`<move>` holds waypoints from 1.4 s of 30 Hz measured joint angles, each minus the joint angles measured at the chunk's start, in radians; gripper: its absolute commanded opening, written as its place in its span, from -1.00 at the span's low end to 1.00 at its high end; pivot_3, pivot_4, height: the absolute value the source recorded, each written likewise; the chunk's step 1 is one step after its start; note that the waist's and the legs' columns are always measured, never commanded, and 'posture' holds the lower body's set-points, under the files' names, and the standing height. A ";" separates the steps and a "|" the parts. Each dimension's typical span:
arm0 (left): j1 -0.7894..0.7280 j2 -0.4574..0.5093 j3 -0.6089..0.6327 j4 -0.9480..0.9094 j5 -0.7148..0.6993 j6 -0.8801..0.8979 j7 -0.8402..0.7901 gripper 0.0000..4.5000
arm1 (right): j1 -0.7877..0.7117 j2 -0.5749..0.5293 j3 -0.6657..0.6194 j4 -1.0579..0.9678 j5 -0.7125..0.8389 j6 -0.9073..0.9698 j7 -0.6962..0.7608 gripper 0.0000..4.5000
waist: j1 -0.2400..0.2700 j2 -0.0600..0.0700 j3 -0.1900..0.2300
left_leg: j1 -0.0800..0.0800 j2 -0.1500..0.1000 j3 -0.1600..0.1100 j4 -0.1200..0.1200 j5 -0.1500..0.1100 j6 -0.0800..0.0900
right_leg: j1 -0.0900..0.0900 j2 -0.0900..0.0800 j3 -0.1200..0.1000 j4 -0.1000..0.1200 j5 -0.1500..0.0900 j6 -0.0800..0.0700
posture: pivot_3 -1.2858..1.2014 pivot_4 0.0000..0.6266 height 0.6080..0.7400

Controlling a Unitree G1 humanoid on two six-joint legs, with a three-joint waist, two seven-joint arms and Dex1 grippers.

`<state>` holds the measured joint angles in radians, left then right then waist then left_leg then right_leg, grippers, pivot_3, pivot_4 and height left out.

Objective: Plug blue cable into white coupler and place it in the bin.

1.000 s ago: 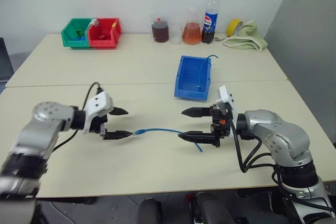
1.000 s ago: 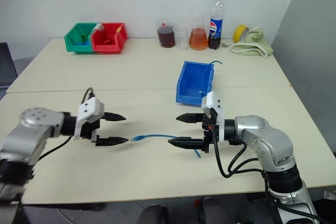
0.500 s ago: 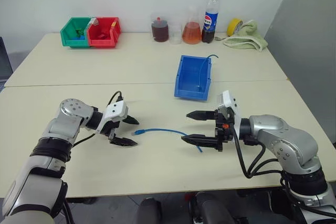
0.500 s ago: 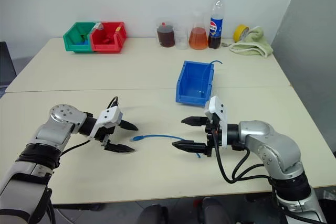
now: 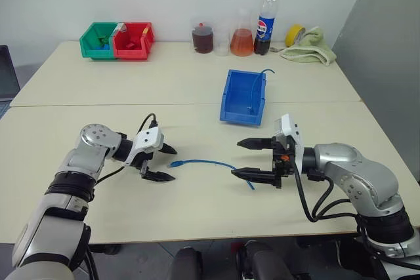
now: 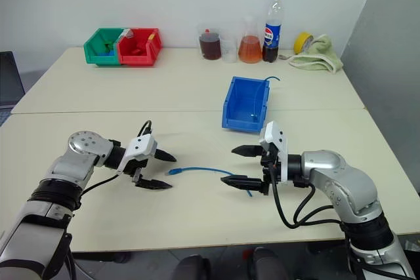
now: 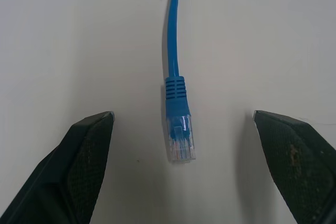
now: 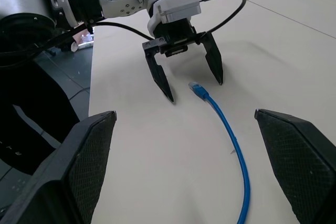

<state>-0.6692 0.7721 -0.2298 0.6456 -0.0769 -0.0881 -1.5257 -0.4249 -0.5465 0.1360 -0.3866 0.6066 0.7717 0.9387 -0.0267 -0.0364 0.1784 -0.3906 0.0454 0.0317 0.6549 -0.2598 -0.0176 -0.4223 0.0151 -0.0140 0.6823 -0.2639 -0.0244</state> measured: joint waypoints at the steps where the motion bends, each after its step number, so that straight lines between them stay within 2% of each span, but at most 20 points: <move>1: 0.000 0.000 0.000 0.000 0.000 0.000 -0.002 0.58 | -0.002 0.000 0.005 0.000 -0.001 -0.002 0.000 1.00 | 0.000 0.000 0.000 | 0.000 0.000 0.000 0.000 0.000 0.000 | 0.000 0.000 0.000 0.000 0.000 0.000 | 0.03 -0.52 1.00; 6: 0.005 0.003 0.002 0.000 0.000 -0.001 -0.015 0.17 | -0.005 0.000 0.006 0.002 -0.003 -0.004 0.000 1.00 | 0.000 0.000 0.000 | -0.001 0.000 0.000 0.003 -0.001 0.001 | 0.000 0.000 0.000 0.000 0.000 0.000 | 0.03 -0.52 1.00; 17: 0.032 0.035 0.014 -0.007 0.001 -0.005 -0.034 -0.87 | -0.006 0.000 0.006 0.004 -0.004 -0.019 -0.002 1.00 | -0.004 0.000 0.000 | -0.001 0.001 0.000 0.004 -0.001 0.001 | 0.000 0.000 0.000 0.001 0.000 0.000 | 0.03 -0.52 1.00; 24: 0.050 0.031 0.033 -0.028 -0.001 0.017 -0.017 -0.90 | -0.008 0.000 0.007 0.017 -0.004 -0.020 -0.002 1.00 | -0.003 0.000 0.000 | -0.001 0.001 0.000 0.006 -0.001 0.001 | 0.000 0.000 0.000 0.003 0.000 0.000 | 0.03 -0.52 1.00; 30: 0.108 0.028 0.075 -0.171 -0.064 0.213 0.022 -0.90 | -0.020 0.014 0.000 0.006 0.021 0.005 -0.031 1.00 | -0.002 0.000 0.000 | -0.001 0.001 0.000 0.007 -0.001 0.001 | 0.000 0.000 0.000 0.005 0.000 0.001 | 0.03 -0.52 1.00; 36: 0.189 0.003 0.199 -0.525 -0.233 0.537 0.173 -0.90 | -0.028 0.049 -0.123 -0.069 0.227 0.164 -0.143 1.00 | -0.002 0.000 0.000 | -0.002 0.001 0.000 0.007 -0.001 0.001 | 0.000 -0.001 0.001 0.005 0.000 0.001 | 0.03 -0.52 1.00; 37: 0.194 -0.019 0.227 -0.600 -0.277 0.619 0.228 -0.90 | -0.037 0.057 -0.155 -0.078 0.298 0.211 -0.181 1.00 | -0.002 0.000 0.000 | -0.002 0.000 0.000 0.007 -0.001 0.001 | 0.000 -0.001 0.001 0.005 0.000 0.001 | 0.03 -0.52 1.00; 42: 0.201 -0.130 0.310 -0.784 -0.410 0.832 0.435 -0.90 | -0.063 0.075 -0.221 -0.091 0.464 0.303 -0.294 1.00 | -0.002 0.000 0.000 | 0.000 0.000 0.000 0.007 -0.001 0.001 | 0.001 -0.001 0.001 0.006 0.001 0.001 | 0.03 -0.52 1.00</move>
<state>-0.4683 0.6421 0.0802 -0.1386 -0.4867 0.7439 -1.0907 -0.4877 -0.4716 -0.0853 -0.4776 1.0709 1.0743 0.6449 -0.0286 -0.0364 0.1784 -0.3906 0.0458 0.0315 0.6619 -0.2605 -0.0166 -0.4213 0.0138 -0.0129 0.6880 -0.2631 -0.0230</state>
